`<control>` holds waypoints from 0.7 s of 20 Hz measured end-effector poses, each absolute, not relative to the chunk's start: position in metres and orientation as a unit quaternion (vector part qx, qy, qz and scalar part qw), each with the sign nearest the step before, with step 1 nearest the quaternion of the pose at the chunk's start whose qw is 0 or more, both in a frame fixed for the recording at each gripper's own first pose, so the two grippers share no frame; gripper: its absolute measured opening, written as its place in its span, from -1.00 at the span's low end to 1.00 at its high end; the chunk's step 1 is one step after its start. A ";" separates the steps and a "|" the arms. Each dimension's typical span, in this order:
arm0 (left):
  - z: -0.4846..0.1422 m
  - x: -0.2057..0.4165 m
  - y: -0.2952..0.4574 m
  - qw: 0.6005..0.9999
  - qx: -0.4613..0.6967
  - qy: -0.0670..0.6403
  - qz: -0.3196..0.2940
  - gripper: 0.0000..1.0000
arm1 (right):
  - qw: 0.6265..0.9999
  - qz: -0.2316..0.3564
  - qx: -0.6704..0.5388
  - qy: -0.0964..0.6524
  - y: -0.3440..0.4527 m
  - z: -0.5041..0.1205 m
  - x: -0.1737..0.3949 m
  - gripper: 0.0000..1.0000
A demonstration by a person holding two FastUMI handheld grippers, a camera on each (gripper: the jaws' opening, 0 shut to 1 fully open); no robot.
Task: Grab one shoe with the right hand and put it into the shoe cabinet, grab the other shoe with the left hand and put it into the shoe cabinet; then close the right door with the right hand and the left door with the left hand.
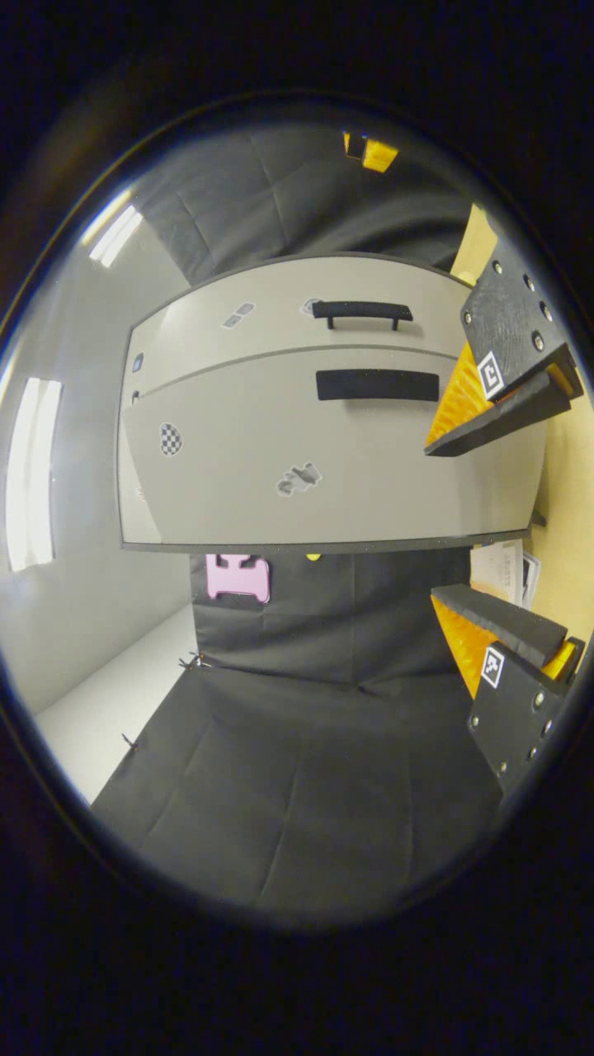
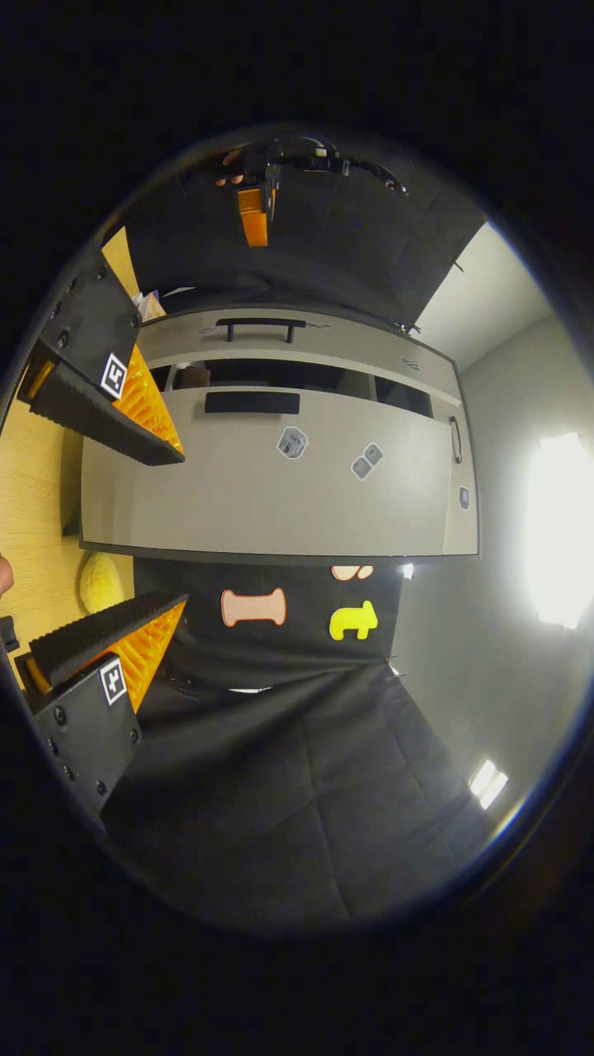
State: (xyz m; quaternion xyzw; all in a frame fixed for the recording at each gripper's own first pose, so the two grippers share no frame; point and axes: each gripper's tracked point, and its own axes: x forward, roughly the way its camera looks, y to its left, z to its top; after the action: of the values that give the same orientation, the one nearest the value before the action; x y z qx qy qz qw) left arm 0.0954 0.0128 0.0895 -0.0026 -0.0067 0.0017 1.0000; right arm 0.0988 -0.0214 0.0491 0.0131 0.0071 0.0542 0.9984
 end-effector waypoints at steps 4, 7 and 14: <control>0.086 0.063 0.034 1.000 0.001 0.001 0.000 0.94 | 0.999 0.047 0.012 0.005 -0.018 0.057 0.077 0.94; 0.083 0.046 0.046 1.000 0.006 0.003 0.001 0.93 | 0.999 0.038 0.007 0.001 -0.019 0.062 0.061 0.95; 0.065 0.027 0.061 1.000 0.013 0.014 0.002 0.93 | 1.000 0.026 0.001 -0.001 -0.024 0.062 0.036 0.95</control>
State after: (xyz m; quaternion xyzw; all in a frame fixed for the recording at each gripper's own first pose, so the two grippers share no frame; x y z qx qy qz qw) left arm 0.0272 0.0611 0.0646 0.0133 0.0144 0.0025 0.9998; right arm 0.0363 -0.0241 0.0624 0.0011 -0.0008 0.0261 0.9997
